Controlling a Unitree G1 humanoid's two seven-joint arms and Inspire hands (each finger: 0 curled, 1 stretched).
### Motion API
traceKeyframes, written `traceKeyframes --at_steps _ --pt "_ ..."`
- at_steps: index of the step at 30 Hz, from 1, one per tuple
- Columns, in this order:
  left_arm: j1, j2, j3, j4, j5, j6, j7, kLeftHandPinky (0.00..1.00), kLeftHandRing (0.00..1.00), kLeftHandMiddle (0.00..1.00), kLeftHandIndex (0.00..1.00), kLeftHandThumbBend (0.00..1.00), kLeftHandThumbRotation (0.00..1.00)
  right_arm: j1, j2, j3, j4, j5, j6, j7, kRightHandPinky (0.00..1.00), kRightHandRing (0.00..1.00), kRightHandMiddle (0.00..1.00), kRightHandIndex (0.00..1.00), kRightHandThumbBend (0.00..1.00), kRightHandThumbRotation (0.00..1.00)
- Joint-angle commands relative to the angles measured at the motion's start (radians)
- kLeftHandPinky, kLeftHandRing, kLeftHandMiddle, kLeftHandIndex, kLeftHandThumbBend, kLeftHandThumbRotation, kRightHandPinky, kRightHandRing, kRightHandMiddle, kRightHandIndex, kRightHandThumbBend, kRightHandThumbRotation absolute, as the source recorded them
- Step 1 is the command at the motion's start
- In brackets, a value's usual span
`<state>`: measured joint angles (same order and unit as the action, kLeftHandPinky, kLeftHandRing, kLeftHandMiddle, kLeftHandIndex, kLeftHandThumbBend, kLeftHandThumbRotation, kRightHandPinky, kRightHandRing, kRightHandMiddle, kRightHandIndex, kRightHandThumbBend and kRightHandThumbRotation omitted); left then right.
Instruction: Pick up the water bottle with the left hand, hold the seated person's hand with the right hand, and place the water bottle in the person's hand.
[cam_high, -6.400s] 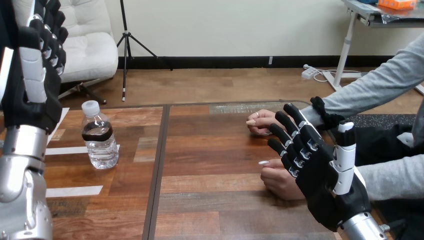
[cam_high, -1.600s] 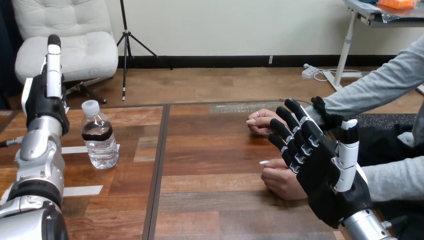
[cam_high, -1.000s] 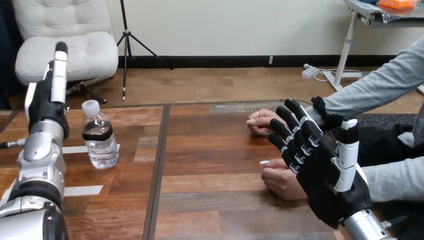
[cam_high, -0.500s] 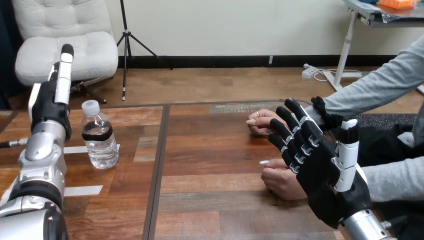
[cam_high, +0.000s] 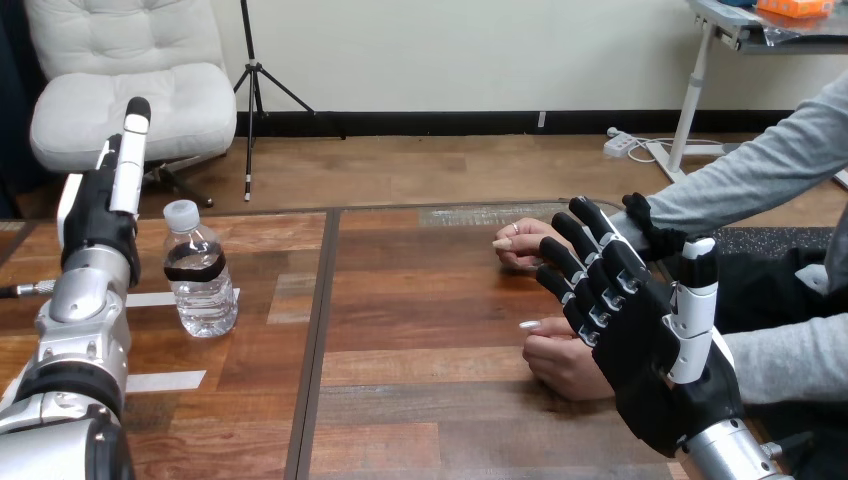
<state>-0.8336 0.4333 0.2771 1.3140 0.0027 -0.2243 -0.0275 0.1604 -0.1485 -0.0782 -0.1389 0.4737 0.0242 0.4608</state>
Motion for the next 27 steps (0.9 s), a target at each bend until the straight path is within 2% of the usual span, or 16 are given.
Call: traceKeyframes --at_steps 1,27 --pt "-0.049 0.035 -0.017 0.0 0.018 0.006 0.012 1.0 1.0 1.0 1.0 0.66 1.0 -0.054 0.015 -0.006 -0.04 0.017 -0.016 0.001 1.0 1.0 1.0 1.0 0.97 1.0" --pt "-0.009 0.03 -0.032 0.009 0.024 0.015 0.026 1.0 1.0 1.0 1.0 0.8 1.0 -0.039 0.013 -0.009 -0.049 0.015 -0.019 0.003 1.0 1.0 1.0 1.0 0.96 1.0"
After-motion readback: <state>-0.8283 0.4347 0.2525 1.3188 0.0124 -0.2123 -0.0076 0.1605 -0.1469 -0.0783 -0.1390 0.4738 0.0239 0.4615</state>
